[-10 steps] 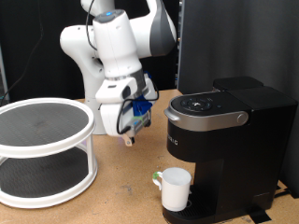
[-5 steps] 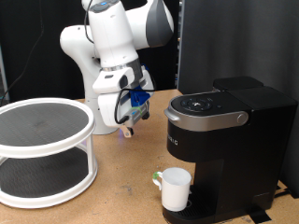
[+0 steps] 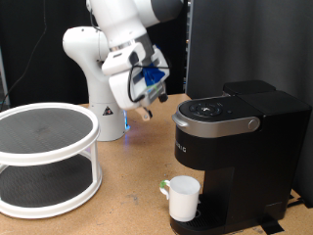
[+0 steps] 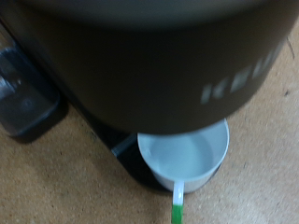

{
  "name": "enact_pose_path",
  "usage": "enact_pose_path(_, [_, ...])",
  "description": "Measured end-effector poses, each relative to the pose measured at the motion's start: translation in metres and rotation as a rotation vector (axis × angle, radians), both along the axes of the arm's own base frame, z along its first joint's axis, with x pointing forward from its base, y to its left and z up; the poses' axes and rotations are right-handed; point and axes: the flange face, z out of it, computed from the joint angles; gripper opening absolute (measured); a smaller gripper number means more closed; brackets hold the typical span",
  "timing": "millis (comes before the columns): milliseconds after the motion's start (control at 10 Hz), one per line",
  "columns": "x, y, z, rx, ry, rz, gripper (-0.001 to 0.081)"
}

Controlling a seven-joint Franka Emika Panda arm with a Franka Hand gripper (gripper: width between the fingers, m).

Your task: Make a cup of coffee with the keurig machine

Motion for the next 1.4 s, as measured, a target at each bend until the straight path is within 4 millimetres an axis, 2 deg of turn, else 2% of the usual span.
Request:
enact_pose_path(500, [-0.003,0.010,0.076,0.041,-0.056,-0.007,0.0806])
enact_pose_path(800, [-0.004,0.007,0.111,0.039,-0.040,0.038,0.0806])
enact_pose_path(1400, [-0.002,-0.004,0.136,0.026,-0.041,-0.002,0.0806])
